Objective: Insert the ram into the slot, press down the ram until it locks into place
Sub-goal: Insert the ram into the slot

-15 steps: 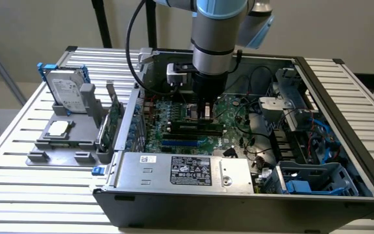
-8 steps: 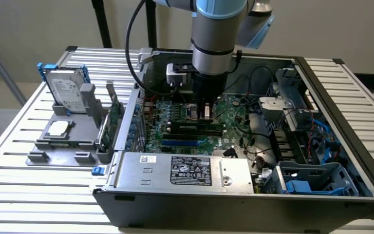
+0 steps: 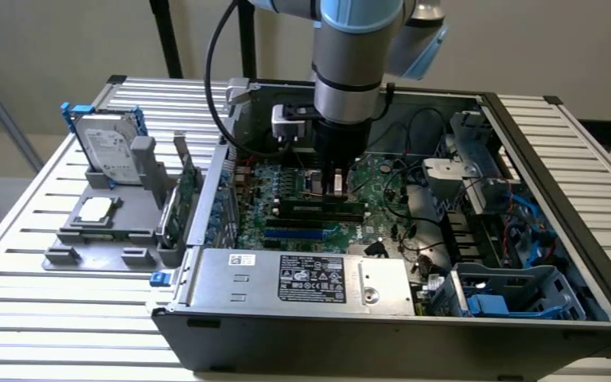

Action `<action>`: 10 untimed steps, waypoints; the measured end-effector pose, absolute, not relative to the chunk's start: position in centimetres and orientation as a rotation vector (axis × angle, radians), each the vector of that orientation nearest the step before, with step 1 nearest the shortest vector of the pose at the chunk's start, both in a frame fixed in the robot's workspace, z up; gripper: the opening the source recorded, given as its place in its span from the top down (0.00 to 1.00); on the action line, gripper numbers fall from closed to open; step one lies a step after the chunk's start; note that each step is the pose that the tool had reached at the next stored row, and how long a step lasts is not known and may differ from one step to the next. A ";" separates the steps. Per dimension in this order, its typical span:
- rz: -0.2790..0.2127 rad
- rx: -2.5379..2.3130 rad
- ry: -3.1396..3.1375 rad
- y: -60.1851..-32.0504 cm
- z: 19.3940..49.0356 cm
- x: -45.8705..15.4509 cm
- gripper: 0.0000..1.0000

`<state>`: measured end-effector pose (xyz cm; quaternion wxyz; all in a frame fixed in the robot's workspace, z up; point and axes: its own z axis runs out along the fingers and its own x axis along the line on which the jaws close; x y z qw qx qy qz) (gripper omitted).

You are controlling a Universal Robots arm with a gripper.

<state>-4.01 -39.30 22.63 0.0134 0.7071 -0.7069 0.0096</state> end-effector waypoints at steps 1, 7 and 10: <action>0.030 2.203 -2.202 -39.3 22.6 -4.0 0.87; 0.030 2.203 -2.202 -39.3 22.5 -4.0 0.87; 0.030 2.203 -2.202 -39.3 22.5 -4.0 0.87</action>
